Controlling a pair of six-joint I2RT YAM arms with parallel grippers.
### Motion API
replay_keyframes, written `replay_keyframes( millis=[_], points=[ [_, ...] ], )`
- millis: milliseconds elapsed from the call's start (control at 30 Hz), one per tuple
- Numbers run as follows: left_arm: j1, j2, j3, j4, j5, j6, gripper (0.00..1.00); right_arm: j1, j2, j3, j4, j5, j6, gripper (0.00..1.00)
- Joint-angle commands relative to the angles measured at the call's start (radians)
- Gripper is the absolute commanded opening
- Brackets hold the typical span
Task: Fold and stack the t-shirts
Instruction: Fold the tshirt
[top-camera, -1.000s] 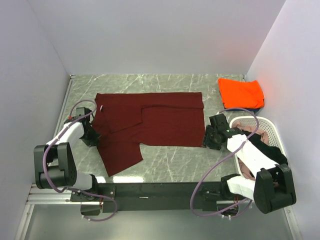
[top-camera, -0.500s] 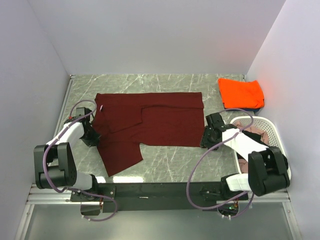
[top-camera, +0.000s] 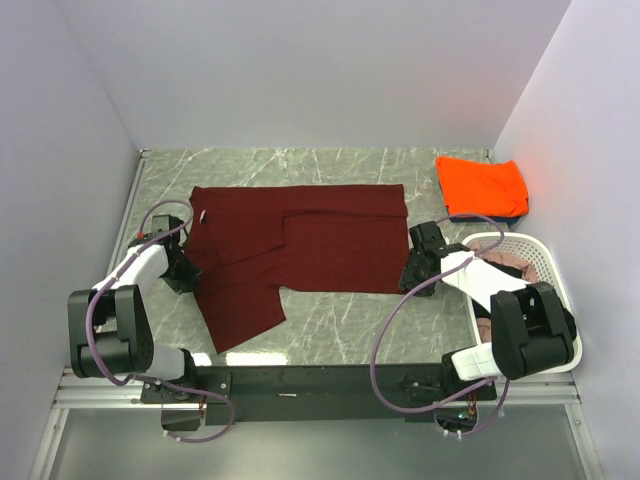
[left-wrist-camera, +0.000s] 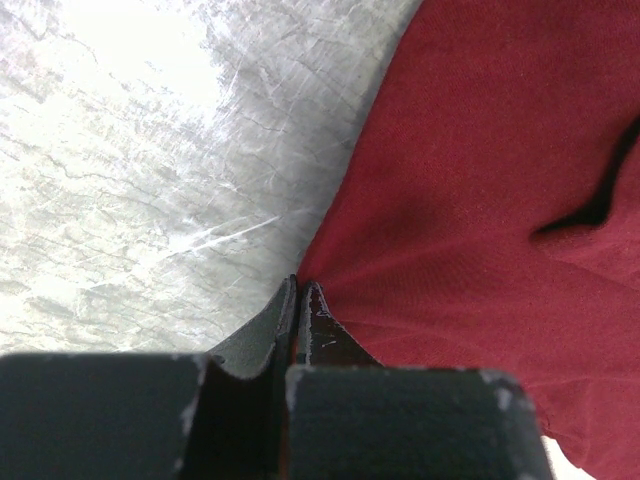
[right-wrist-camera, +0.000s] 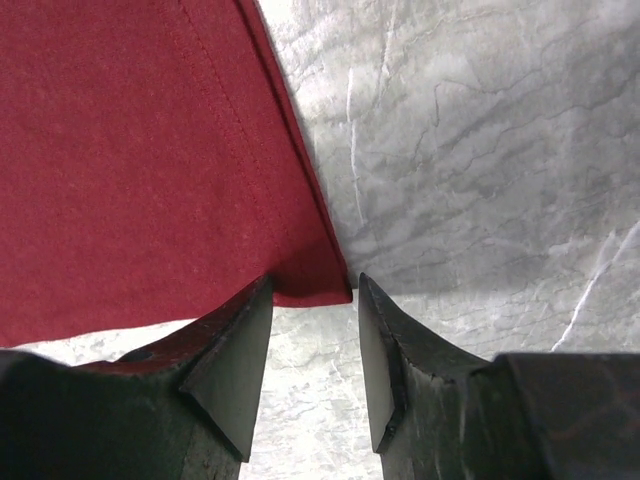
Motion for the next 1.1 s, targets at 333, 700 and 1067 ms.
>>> replay_keyframes(
  millis=[333,700,1067],
  points=[
    [0.002,-0.028,0.000,-0.009,-0.004,-0.002,0.01,-0.005,0.050,0.020,-0.032,0.044,-0.002,0.38],
    [0.004,-0.063,0.012,-0.044,0.002,-0.032,0.01,-0.005,0.047,0.036,-0.076,0.053,-0.039,0.14],
    [0.011,-0.158,0.061,-0.157,0.048,-0.060,0.01,-0.050,-0.091,0.033,-0.171,0.029,-0.068,0.00]
  ],
)
